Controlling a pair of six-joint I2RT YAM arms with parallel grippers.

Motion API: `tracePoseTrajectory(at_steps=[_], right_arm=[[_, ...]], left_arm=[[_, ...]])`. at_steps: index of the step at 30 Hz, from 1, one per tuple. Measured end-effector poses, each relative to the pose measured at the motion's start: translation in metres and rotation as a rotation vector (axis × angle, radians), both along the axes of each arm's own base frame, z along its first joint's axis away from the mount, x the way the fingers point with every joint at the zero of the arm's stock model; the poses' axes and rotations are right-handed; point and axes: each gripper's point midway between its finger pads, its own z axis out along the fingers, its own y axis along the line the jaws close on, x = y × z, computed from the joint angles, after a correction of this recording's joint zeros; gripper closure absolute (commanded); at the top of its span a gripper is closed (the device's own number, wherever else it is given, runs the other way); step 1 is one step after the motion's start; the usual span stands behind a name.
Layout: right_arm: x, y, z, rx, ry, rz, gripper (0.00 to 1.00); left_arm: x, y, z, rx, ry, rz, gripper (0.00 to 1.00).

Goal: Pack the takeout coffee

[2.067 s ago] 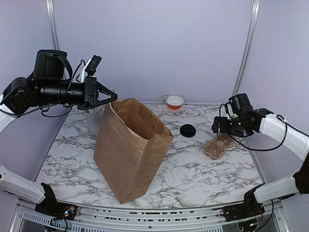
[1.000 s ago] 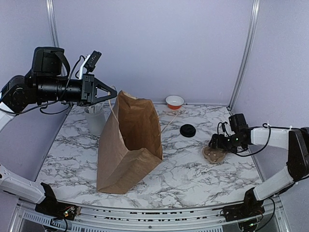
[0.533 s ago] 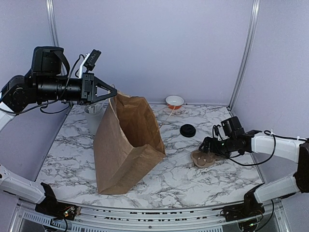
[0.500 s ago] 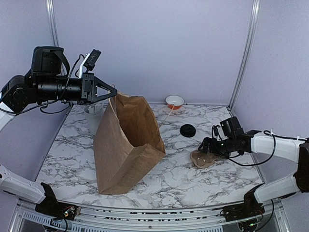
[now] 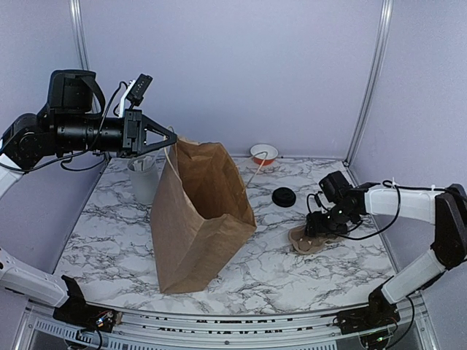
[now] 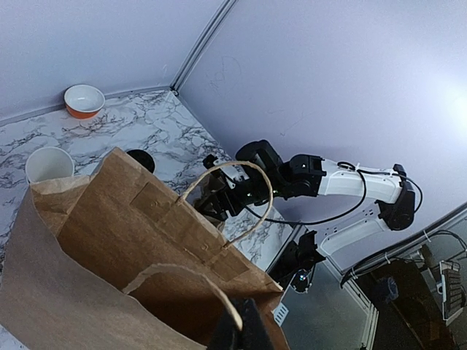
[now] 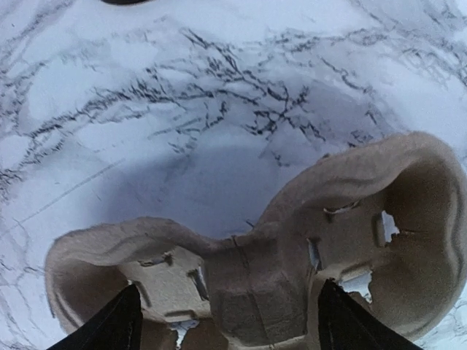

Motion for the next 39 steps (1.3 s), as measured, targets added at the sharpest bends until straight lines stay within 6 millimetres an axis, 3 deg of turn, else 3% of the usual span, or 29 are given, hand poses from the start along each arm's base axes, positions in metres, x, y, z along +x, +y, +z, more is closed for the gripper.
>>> tracePoseTrajectory(at_steps=[7,16,24,34,39], right_arm=[[-0.015,-0.011,-0.020,-0.092,0.088,0.032,0.38],[-0.016,0.008,-0.030,-0.072,0.121,0.008,0.39],[-0.006,0.018,-0.019,0.004,0.075,-0.059,0.37],[0.000,0.021,-0.014,-0.057,0.059,0.099,0.35],[-0.003,0.019,-0.023,-0.090,0.090,0.147,0.36]], left_arm=[[0.000,0.000,0.000,-0.002,0.002,-0.003,1.00],[0.001,0.000,-0.001,-0.002,0.006,-0.008,1.00],[0.002,-0.001,0.003,-0.015,-0.006,-0.007,1.00],[0.002,-0.001,0.004,-0.018,-0.006,-0.010,1.00],[0.002,-0.002,0.004,-0.018,-0.005,-0.012,1.00]])
